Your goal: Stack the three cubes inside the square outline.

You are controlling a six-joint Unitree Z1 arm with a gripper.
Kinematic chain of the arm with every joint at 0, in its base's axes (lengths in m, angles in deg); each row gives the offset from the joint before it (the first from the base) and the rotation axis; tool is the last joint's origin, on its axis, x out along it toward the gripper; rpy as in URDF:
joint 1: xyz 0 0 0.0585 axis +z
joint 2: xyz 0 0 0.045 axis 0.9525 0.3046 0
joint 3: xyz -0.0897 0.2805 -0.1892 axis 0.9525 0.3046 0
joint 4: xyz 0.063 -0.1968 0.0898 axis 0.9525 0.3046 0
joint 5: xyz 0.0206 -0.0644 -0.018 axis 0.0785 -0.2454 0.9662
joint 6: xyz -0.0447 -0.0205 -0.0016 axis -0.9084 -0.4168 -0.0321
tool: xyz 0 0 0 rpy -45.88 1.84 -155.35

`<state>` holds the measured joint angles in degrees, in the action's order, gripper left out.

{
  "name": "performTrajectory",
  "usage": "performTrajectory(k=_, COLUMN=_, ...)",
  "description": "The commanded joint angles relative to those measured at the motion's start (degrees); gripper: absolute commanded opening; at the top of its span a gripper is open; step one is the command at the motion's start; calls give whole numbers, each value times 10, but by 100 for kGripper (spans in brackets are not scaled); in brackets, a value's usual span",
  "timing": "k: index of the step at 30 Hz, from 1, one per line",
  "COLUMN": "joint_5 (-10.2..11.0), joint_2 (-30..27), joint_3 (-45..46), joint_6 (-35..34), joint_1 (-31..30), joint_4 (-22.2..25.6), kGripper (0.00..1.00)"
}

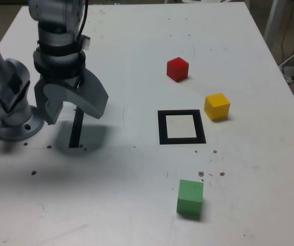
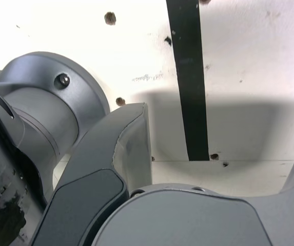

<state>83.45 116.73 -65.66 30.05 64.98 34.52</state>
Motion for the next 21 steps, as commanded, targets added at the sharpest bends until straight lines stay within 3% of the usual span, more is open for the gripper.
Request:
performTrajectory(k=1, joint_5=4, joint_2=-4, joint_3=-4, joint_6=8, joint_1=7, joint_4=3, kGripper=100)
performTrajectory(k=17, joint_5=1, joint_2=-7, joint_3=-36, joint_6=34, joint_1=14, joint_4=38, kGripper=100)
performTrajectory(k=21, joint_5=-4, joint_2=-3, joint_3=-61, joint_6=68, joint_1=30, joint_4=54, kGripper=100)
